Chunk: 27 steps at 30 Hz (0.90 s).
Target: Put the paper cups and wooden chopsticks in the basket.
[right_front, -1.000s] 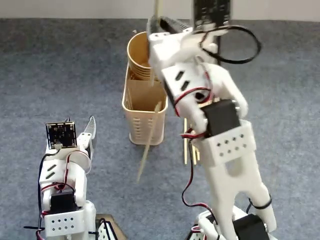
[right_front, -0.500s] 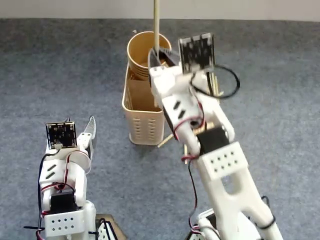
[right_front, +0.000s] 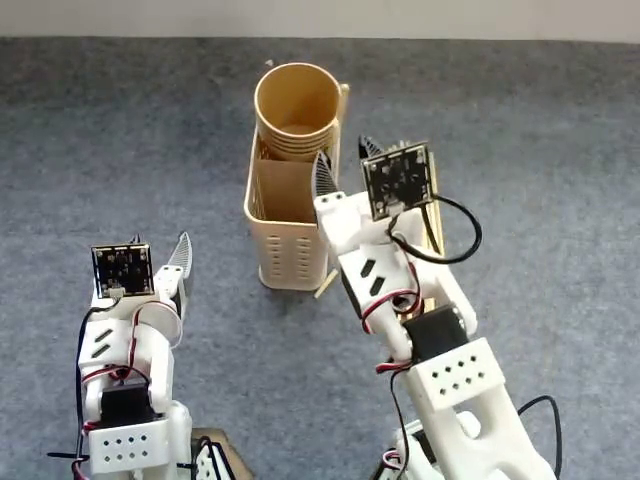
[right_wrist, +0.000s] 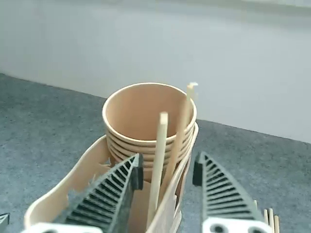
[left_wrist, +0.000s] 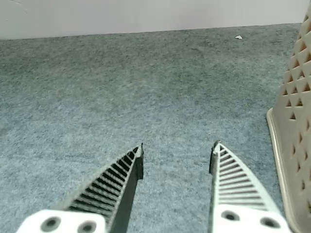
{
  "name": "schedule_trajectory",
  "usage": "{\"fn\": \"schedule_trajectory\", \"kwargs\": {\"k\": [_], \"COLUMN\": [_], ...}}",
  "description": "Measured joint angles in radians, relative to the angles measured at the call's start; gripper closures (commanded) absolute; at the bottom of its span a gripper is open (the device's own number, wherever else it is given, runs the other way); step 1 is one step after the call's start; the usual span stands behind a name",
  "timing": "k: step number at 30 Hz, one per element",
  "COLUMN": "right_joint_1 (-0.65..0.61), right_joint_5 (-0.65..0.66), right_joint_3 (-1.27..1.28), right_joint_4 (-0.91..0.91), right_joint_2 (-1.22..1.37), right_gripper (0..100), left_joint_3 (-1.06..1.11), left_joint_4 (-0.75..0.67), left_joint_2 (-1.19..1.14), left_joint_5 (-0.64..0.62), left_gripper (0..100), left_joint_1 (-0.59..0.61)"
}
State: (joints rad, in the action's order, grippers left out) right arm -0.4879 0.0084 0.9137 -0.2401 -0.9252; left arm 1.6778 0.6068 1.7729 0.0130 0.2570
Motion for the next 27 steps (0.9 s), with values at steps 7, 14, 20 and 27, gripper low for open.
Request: {"fn": "schedule_trajectory", "kwargs": {"k": [7,14,20,27], "right_joint_1": [0.021,0.276,0.436,0.480], "right_joint_5": [0.078,0.092,0.095,0.222], "right_joint_3": [-0.342,-0.681,-0.585,-0.580], "right_joint_4": [-0.304,-0.802,-0.792,-0.631], "right_joint_2": [-0.002,0.126,0.532,0.980], "right_gripper": [80.7,80.7,80.7,80.7], "left_joint_3": [0.000,0.000,0.000,0.000], "left_joint_4": [0.000,0.000,0.000,0.003], "left_joint_2": [0.000,0.000,0.000,0.000], "left_joint_5": [0.000,0.000,0.000,0.000], "left_gripper": [75,75,75,75], "left_joint_1": [-0.003,-0.003,-0.003,-0.003]}}
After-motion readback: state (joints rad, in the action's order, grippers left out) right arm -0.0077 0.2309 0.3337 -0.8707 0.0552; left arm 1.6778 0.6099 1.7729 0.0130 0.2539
